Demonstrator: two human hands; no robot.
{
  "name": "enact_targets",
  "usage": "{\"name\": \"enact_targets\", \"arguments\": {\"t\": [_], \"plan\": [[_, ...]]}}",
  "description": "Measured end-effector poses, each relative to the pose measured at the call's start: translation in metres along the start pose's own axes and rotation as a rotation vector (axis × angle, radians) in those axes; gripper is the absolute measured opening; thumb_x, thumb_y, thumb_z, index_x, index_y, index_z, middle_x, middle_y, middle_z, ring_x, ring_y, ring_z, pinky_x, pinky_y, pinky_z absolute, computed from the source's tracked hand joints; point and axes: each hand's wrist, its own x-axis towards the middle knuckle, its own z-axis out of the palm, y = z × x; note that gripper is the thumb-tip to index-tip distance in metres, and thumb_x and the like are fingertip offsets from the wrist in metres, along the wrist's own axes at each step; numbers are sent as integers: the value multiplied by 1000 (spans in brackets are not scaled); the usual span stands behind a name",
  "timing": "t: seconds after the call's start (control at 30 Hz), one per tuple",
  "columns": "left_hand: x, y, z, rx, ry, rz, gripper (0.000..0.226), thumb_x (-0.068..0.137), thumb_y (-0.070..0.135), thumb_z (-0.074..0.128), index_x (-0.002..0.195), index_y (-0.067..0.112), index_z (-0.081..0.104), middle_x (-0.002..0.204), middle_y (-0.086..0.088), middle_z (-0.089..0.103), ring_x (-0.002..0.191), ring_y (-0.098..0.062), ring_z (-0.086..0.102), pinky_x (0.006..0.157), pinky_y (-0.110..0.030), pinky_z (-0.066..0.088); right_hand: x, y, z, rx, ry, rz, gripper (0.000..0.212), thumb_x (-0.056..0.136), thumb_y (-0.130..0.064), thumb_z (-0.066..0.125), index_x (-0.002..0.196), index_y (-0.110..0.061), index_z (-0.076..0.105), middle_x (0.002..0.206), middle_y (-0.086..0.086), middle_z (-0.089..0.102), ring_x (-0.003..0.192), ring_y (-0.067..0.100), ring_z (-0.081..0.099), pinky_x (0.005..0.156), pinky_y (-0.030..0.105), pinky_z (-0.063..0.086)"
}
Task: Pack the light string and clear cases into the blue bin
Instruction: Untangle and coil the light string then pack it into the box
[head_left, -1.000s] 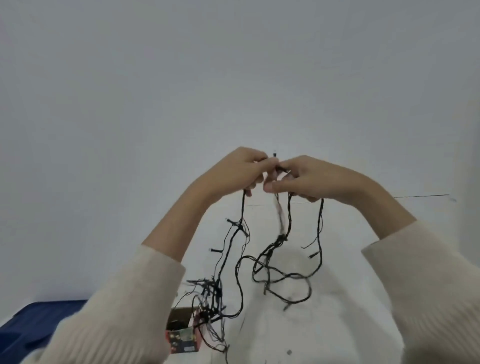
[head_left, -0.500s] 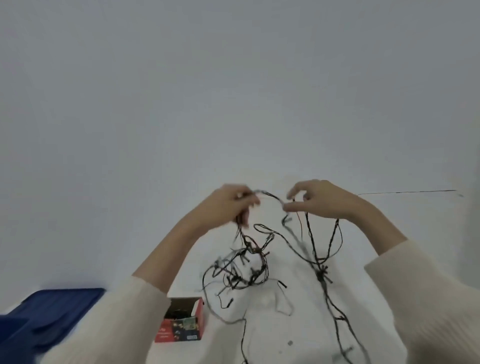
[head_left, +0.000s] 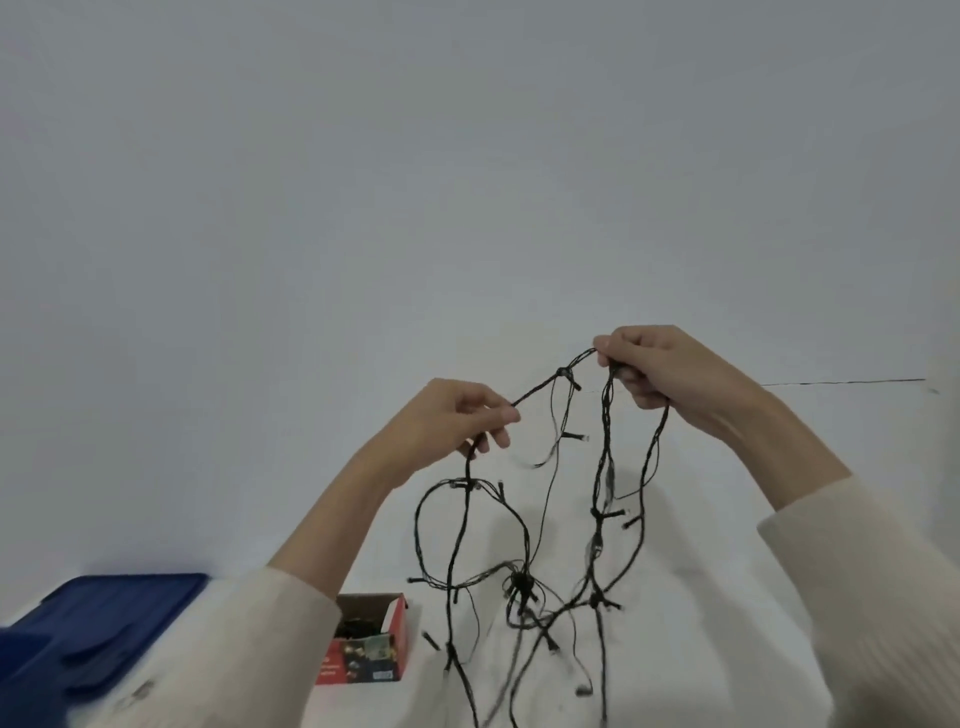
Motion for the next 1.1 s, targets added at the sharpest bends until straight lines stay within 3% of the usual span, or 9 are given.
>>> {"name": "enact_targets", "arguments": {"t": [0.27, 0.4, 0.5, 0.57, 0.67, 0.77, 0.87, 0.97, 1.1], "plan": [[-8, -17, -4, 144, -284, -135, 18, 90, 27, 61, 76, 16, 65, 62, 5, 53, 58, -5, 49, 65, -15, 44, -4, 14, -2, -62, 187, -36, 29, 96, -24, 49, 70, -12, 52, 48, -15, 43, 38, 1, 35, 46, 16, 30], [-4, -27, -6, 338, -174, -206, 21, 90, 32, 59, 79, 15, 64, 70, 2, 66, 62, -5, 59, 64, -18, 43, -3, 20, 4, 31, 331, -66, 28, 97, -20, 46, 71, -12, 50, 51, -20, 46, 36, -2, 41, 52, 21, 30], [-6, -28, -13, -64, -55, -207, 18, 85, 30, 65, 89, 12, 65, 65, 1, 64, 71, -9, 67, 79, -28, 52, -3, 21, -2, 106, 461, -57, 29, 97, -17, 45, 69, -15, 51, 66, -18, 46, 38, -2, 40, 53, 21, 31], [-9, -20, -17, -429, -19, -159, 16, 85, 23, 63, 93, 8, 63, 62, 0, 58, 67, -17, 65, 80, -34, 55, -4, 24, -7, -179, 457, -50, 28, 97, -19, 46, 70, -16, 55, 73, -17, 50, 54, -4, 48, 56, 18, 35], [-5, -1, -13, -315, 7, -40, 14, 92, 22, 56, 95, 9, 61, 68, -2, 59, 61, -17, 58, 65, -25, 54, -4, 25, 0, -791, 151, 43, 22, 91, -34, 53, 76, -23, 64, 91, -11, 63, 91, 13, 57, 82, 30, 44], [4, 22, 0, -177, -20, 62, 17, 92, 25, 57, 96, 9, 61, 72, 0, 60, 60, -12, 53, 59, -21, 49, -13, 9, 26, -352, -48, -5, 32, 85, -53, 54, 104, -30, 66, 107, -9, 64, 108, 9, 56, 94, 33, 41], [11, 28, 6, -117, 57, 130, 21, 90, 24, 61, 98, 5, 62, 64, 5, 56, 55, -9, 50, 55, -21, 46, -14, -6, 40, 32, -153, 29, 34, 90, -46, 52, 94, -17, 68, 77, 2, 68, 79, 14, 67, 83, 30, 48], [3, 12, 4, -128, 47, 93, 10, 88, 17, 64, 93, 8, 62, 62, 3, 58, 53, -11, 51, 55, -19, 48, -9, -16, 32, 271, 15, 33, 24, 92, -25, 56, 72, -12, 59, 44, -5, 39, 38, 11, 39, 56, 26, 47], [-16, -28, 8, -119, -77, -57, 16, 93, 19, 56, 94, 5, 62, 80, -10, 70, 70, -19, 66, 74, -31, 55, -6, -23, 8, 375, 181, -2, 24, 93, -25, 55, 76, -10, 62, 47, -6, 30, 39, 10, 25, 42, 20, 36]]}}
